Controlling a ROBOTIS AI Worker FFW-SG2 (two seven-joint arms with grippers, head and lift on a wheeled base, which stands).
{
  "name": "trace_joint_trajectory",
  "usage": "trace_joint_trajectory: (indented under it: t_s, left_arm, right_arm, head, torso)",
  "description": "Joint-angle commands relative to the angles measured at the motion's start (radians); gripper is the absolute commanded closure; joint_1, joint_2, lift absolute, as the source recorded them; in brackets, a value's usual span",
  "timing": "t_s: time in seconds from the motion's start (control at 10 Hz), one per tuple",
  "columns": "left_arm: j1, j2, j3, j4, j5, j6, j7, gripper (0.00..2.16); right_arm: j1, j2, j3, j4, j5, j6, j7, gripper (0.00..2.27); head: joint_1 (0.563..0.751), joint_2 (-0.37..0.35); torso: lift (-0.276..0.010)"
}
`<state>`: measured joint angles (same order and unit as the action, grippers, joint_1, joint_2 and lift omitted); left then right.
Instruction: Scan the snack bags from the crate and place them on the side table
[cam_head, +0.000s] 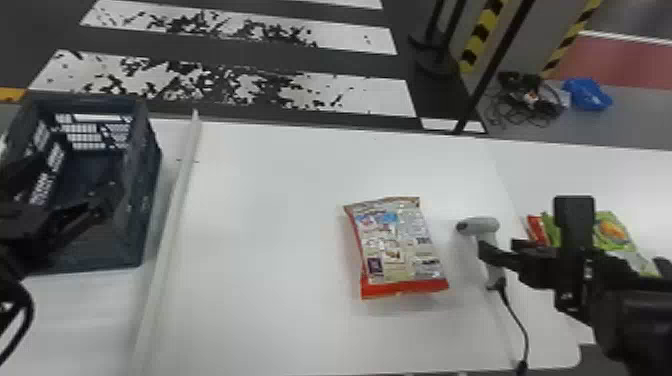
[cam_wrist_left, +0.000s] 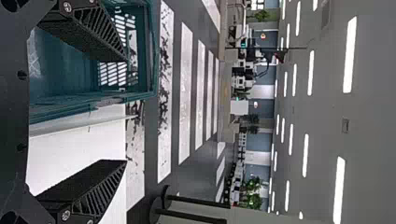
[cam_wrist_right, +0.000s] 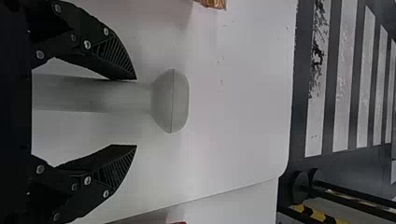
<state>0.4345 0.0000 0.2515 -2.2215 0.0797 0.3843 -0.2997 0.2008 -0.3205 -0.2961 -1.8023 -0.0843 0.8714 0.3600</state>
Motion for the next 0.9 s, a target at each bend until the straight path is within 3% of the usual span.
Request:
trace_joint_trajectory:
  t_s: [0.0,0.3,0.8]
  left_arm:
    - [0.001,-0.003,0.000,0.000,0.000,0.002,-0.001,0.10]
    - [0.001,-0.003,-0.001,0.000,0.000,0.005,-0.001,0.11]
    - [0.000,-0.003,0.000,0.003,-0.002,0.005,-0.001,0.11]
  right_arm:
    - [0.043,0.001,-0.034,-0.081,-0.048,0.021,0.004,0.05]
    - [0.058,0.001,-0.072,-0.132,-0.186,0.156,0.139,0.05]
    - [0.003,-0.005,-0.043,-0.083,-0.218,0.257,0.297,0.06]
  head:
    - [0.695,-0.168]
    - [0.695,-0.141]
    - [0.695,-0.055]
  torso:
    - [-0.094]
    - [-0.094]
    - [-0.094]
